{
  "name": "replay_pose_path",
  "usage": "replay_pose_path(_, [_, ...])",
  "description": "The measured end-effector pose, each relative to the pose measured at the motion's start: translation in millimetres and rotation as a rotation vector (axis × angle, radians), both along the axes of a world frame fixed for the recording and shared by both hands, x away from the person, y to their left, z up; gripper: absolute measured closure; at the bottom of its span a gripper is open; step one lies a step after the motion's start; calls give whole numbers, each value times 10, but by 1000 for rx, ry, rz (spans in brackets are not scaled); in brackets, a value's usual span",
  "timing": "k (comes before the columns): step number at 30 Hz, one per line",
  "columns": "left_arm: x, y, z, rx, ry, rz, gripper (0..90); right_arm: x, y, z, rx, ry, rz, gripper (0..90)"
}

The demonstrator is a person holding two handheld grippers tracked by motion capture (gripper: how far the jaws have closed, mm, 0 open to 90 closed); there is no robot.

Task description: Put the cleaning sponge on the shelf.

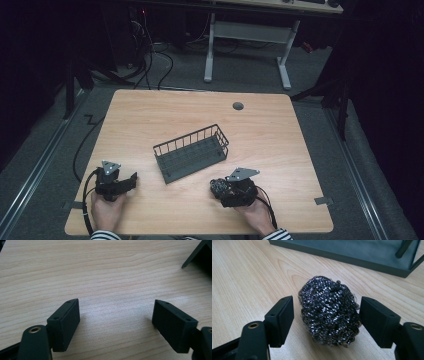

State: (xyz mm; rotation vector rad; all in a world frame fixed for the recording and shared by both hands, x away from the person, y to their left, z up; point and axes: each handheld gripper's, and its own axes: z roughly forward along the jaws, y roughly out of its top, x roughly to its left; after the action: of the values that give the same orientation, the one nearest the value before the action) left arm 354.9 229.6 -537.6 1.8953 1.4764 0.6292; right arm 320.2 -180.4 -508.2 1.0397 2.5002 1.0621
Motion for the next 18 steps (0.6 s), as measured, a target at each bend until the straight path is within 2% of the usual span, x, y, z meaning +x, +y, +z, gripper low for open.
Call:
replay_pose_path(6, [0, -1, 0, 0, 0, 1, 225, 23, -7, -77, -19, 22, 9, 358])
replay_pose_path(9, [0, 0, 0, 0, 0, 0, 226, 10, -19, -113, -10, 28, 6, 384])
replay_pose_path(18, [0, -1, 0, 0, 0, 1, 226, -22, -30, -83, -8, 3, 11, 414])
